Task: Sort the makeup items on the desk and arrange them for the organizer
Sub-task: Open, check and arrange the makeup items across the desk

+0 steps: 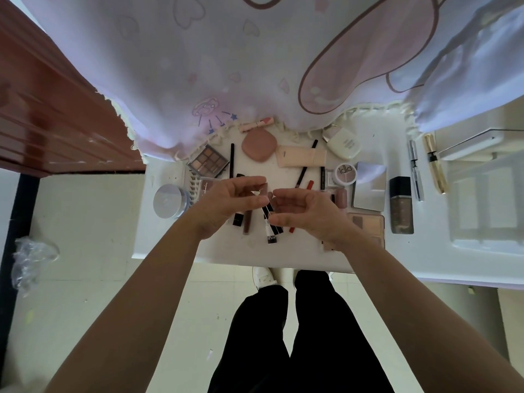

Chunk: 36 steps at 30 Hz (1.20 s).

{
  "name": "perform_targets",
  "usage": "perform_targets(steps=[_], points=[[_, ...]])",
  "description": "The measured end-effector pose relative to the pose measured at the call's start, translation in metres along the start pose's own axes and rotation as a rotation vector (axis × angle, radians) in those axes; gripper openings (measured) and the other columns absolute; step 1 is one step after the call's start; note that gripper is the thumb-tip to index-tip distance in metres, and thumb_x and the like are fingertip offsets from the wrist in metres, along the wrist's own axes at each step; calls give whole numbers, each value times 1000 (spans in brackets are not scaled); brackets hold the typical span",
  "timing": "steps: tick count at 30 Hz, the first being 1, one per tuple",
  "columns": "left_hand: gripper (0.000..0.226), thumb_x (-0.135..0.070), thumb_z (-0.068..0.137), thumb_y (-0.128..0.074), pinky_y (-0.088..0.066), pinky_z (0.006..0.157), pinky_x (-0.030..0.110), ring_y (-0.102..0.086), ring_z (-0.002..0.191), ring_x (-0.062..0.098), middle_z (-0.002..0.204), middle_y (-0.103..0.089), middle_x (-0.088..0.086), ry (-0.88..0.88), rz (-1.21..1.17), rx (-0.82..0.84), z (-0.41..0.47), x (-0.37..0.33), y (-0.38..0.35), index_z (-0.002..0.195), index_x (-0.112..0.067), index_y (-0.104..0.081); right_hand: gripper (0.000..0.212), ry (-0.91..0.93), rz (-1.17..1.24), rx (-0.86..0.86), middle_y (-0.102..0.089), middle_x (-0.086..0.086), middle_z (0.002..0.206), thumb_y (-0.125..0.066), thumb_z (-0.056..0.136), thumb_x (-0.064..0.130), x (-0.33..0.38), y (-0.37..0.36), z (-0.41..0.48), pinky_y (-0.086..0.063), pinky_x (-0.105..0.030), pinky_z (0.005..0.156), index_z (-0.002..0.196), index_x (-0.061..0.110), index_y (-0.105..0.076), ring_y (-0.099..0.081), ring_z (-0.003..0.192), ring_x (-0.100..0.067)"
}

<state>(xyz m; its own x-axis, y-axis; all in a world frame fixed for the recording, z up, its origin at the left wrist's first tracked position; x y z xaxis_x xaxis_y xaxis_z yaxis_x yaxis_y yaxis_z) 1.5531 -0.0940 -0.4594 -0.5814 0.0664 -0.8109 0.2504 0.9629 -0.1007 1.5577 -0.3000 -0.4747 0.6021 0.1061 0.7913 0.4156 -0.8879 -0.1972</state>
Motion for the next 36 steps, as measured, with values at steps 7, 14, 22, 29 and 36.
perform_targets(steps=[7,14,22,29,36], points=[[28,-31,87,-66,-57,83,43,-67,90,31,95,-69,16,86,-551,-132,5,10,-2,99,-5,-68,29,82,28,5,-73,-9,115,-63,96,19,5,6,-7,-57,-31,88,125,15,-66,-70,102,-18],[25,-27,90,-66,-59,80,49,-68,87,33,86,-68,16,183,-706,-211,0,17,-11,84,-3,-70,35,365,-565,-132,-63,19,112,-80,82,36,15,4,-13,-54,-22,76,114,39,-68,-63,90,-1],[23,-26,90,-67,-58,90,44,-69,105,34,99,-69,18,143,-798,-58,-3,23,-23,93,-3,-69,24,558,-729,-129,-71,22,92,-75,88,32,29,-5,-14,-55,-17,69,111,25,-77,-66,76,4],[77,-32,62,-94,-57,90,48,-60,120,41,123,-58,27,200,-751,24,-3,33,-27,122,2,-60,25,680,-906,-72,-77,12,88,-74,83,28,32,-3,-21,-57,-20,65,108,27,-78,-66,70,-1],[65,-38,51,-98,-60,76,33,-73,89,23,99,-75,15,153,-528,116,-3,28,-23,101,-3,-76,29,695,-1124,-53,-74,8,76,-69,83,30,28,7,-21,-59,-29,59,110,25,-77,-68,63,-7]])
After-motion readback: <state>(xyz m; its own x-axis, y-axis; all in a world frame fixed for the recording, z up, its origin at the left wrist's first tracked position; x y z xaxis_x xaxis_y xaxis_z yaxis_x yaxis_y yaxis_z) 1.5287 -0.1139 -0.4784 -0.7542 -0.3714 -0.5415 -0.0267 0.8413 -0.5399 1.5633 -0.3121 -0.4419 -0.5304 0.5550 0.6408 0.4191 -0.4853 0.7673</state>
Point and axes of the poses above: each hand's wrist, its own z-axis towards the middle knuckle, its own y-axis out of the back of the hand, x = y × z, the point moved 2 cm from there along z, towards the middle knuckle
